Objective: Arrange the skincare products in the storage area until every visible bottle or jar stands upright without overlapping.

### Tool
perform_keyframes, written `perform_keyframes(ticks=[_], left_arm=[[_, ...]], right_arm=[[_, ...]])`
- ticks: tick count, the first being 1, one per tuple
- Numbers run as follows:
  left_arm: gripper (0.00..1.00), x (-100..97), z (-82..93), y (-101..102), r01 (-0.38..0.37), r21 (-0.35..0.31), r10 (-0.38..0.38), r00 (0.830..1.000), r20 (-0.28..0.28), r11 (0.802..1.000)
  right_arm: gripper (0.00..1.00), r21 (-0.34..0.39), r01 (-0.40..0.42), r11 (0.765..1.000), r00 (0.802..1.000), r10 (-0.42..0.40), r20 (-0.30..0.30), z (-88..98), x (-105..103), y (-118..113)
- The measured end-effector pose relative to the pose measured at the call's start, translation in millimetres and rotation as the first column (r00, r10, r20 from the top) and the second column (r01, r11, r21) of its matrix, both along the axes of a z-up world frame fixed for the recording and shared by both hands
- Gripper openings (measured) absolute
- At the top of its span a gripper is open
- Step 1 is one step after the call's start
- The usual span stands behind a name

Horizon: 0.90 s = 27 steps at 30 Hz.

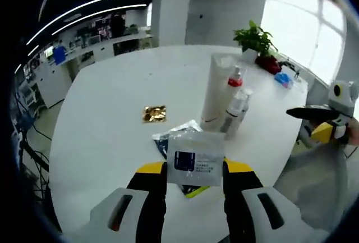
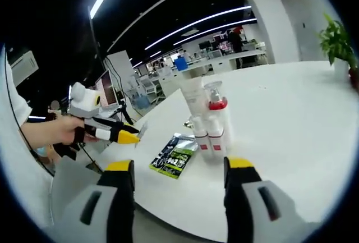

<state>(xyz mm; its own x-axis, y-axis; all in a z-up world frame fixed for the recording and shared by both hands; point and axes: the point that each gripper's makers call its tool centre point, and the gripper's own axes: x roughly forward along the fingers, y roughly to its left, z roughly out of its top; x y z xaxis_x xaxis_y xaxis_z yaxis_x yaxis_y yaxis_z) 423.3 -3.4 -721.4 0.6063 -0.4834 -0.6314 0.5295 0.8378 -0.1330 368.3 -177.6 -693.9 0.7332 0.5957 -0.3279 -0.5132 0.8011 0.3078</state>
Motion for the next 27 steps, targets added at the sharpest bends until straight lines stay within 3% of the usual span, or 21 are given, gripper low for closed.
perform_keyframes(ticks=[5, 14, 22, 25, 27], left_arm=[[0.37, -8.5, 4.5, -3, -0.019, -0.017, 0.019, 1.0, 0.005, 1.0], [0.37, -24.0, 18.3, -12, -0.016, -0.042, 0.017, 0.999, 0.032, 0.999], [0.37, -32.6, 26.5, -18, 0.002, -0.053, 0.002, 0.997, 0.072, 0.999], [0.37, -36.4, 30.5, -20, -0.001, -0.071, 0.007, 0.997, 0.079, 0.998], [0.37, -38.2, 33.7, -21, -0.001, -0.074, 0.008, 0.996, 0.092, 0.997]], right_arm=[[0.64, -0.01, -0.015, 1.0, 1.0, 0.015, 0.009, 2.1, -2, 4], [0.57, 0.022, -0.06, 0.998, 0.996, 0.058, 0.064, 24.2, -7, 21], [0.53, 0.161, -0.122, 0.979, 0.991, 0.112, 0.068, 39.2, -6, 60], [0.46, 0.226, -0.134, 0.965, 0.99, 0.12, 0.075, 47.8, -2, 73], [0.41, 0.232, -0.14, 0.963, 0.989, 0.125, 0.077, 48.4, 0, 79]])
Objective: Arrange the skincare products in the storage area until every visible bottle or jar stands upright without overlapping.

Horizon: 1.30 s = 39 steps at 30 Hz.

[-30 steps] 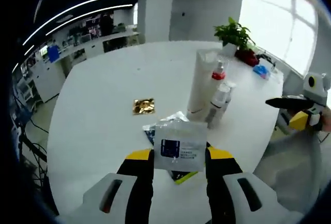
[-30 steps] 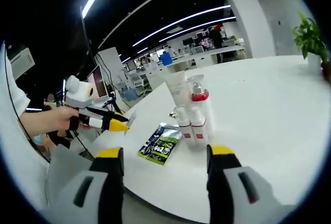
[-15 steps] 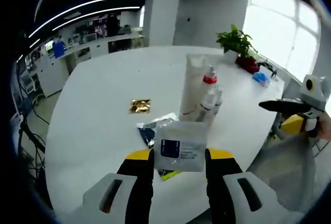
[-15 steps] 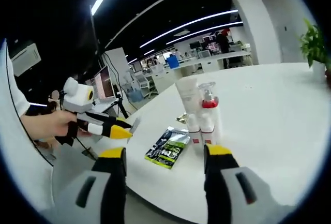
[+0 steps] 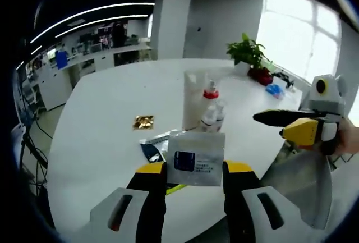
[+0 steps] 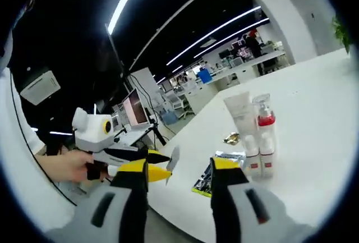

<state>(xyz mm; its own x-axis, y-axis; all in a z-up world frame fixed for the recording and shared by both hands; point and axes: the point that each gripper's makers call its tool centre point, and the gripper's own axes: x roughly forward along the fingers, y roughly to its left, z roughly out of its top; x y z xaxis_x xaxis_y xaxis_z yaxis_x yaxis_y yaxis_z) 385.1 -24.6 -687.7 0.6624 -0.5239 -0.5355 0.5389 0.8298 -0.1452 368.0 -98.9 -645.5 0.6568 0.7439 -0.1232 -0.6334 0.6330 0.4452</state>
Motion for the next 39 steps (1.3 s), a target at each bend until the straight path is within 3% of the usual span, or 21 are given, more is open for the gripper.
perform_keyframes(ticks=[8, 15, 28, 39], left_arm=[[0.37, -1.1, 9.2, -5, 0.003, -0.005, -0.002, 0.998, 0.055, 1.0], [0.37, -8.0, 9.0, -14, 0.02, 0.007, -0.021, 0.998, 0.067, 1.0], [0.37, -8.0, 11.3, -17, 0.032, 0.031, -0.035, 0.995, 0.088, 0.999], [0.37, -9.1, 11.0, -19, 0.046, 0.033, -0.049, 0.995, 0.09, 0.998]], right_arm=[[0.41, 0.011, -0.064, 0.998, 0.997, 0.064, -0.032, -8.3, 3, 28], [0.3, 0.056, -0.048, 0.997, 0.996, 0.052, -0.069, -9.1, 10, 28], [0.05, 0.07, -0.057, 0.996, 0.99, 0.065, -0.122, -17.1, 7, 29], [0.02, 0.088, -0.033, 0.996, 0.989, 0.045, -0.142, -17.9, 10, 26]])
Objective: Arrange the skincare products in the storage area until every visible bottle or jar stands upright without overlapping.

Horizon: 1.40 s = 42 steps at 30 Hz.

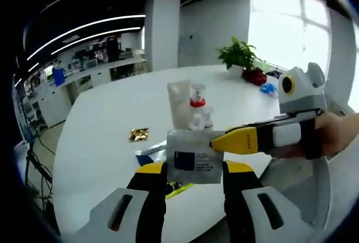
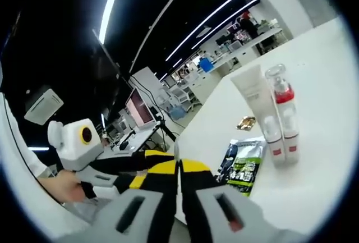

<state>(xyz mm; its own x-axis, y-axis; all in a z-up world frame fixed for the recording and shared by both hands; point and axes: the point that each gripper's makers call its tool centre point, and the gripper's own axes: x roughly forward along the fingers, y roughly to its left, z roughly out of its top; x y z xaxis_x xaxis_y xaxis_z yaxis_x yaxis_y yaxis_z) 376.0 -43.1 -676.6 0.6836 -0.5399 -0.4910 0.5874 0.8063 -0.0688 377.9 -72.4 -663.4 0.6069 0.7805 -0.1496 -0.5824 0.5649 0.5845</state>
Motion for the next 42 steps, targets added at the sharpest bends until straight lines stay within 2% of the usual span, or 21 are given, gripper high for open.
perform_keyframes(ticks=[3, 8, 12, 22, 26, 33, 34, 37, 39, 42], left_arm=[[0.37, -0.9, -0.9, 0, 0.01, -0.011, -0.01, 1.0, -0.014, 1.0], [0.36, -5.2, -2.4, -1, 0.027, -0.101, -0.036, 0.996, -0.08, 0.995], [0.36, -6.8, -3.6, 5, 0.045, -0.136, -0.06, 0.992, -0.107, 0.99], [0.35, -10.6, -12.6, 13, 0.076, -0.226, -0.119, 0.976, -0.182, 0.971], [0.32, -12.5, -9.2, 10, 0.097, -0.29, -0.158, 0.968, -0.196, 0.952], [0.26, -10.8, -9.0, 14, 0.095, -0.345, -0.183, 0.955, -0.232, 0.934], [0.25, -11.3, -8.1, 14, 0.1, -0.364, -0.196, 0.951, -0.238, 0.926], [0.18, -10.3, -8.6, 15, 0.103, -0.379, -0.205, 0.949, -0.239, 0.92], [0.14, -11.7, -8.3, 12, 0.099, -0.42, -0.222, 0.941, -0.257, 0.902], [0.11, -10.8, -12.1, 13, 0.093, -0.418, -0.219, 0.939, -0.265, 0.904]], right_arm=[[0.01, -0.002, -0.005, 1.0, 1.0, 0.005, -0.004, 0.1, -1, 0], [0.01, -0.028, -0.018, 0.999, 1.0, 0.018, -0.005, -3.5, -1, -3], [0.01, -0.028, -0.015, 0.999, 1.0, 0.014, -0.022, -7.0, -1, -8], [0.01, 0.005, -0.032, 0.999, 0.998, 0.033, -0.058, -5.1, -3, -10], [0.01, 0.033, -0.053, 0.998, 0.996, 0.055, -0.065, -0.4, -6, -7], [0.01, 0.073, -0.078, 0.994, 0.993, 0.084, -0.078, 4.1, -8, -1], [0.01, 0.075, -0.079, 0.994, 0.993, 0.085, -0.08, 4.2, -7, -1], [0.01, 0.081, -0.084, 0.993, 0.992, 0.091, -0.086, 4.5, -7, 2], [0.01, 0.083, -0.085, 0.993, 0.992, 0.093, -0.09, 3.8, -7, 3], [0.01, 0.079, -0.083, 0.993, 0.991, 0.09, -0.095, 1.7, -4, 3]])
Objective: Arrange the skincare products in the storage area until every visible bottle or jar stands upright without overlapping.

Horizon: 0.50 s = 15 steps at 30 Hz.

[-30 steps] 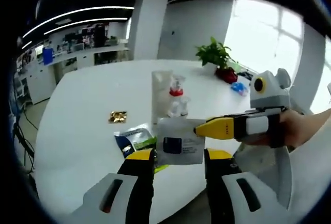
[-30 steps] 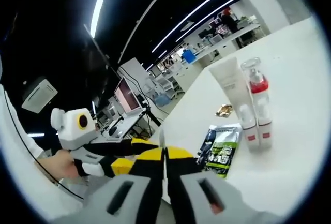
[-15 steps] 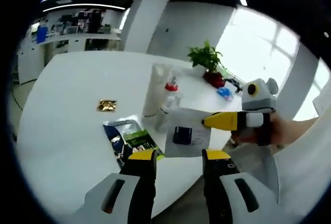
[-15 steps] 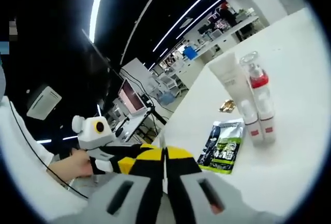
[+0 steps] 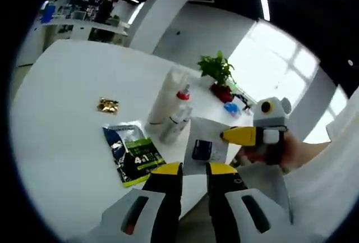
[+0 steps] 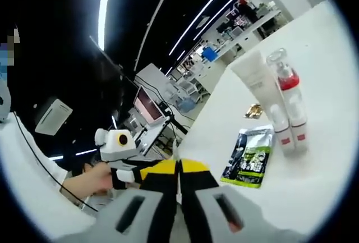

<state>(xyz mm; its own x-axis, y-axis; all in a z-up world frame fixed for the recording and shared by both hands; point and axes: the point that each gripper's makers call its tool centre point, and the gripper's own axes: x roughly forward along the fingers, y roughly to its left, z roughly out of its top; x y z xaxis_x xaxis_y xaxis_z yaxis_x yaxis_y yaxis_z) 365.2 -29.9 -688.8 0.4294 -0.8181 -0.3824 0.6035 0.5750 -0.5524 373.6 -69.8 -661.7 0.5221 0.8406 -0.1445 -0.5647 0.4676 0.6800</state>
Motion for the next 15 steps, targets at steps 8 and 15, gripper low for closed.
perform_keyframes(ticks=[8, 15], left_arm=[[0.0, 1.3, -11.2, 7, -0.041, -0.008, 0.04, 0.998, -0.058, 0.999], [0.0, 4.5, -25.1, 21, -0.115, -0.027, 0.109, 0.98, -0.167, 0.993]], right_arm=[[0.01, -0.088, 0.006, 0.996, 1.0, -0.005, 0.003, -14.2, 9, 5], [0.01, -0.18, -0.018, 0.983, 1.0, 0.021, 0.016, -29.5, 17, 20]])
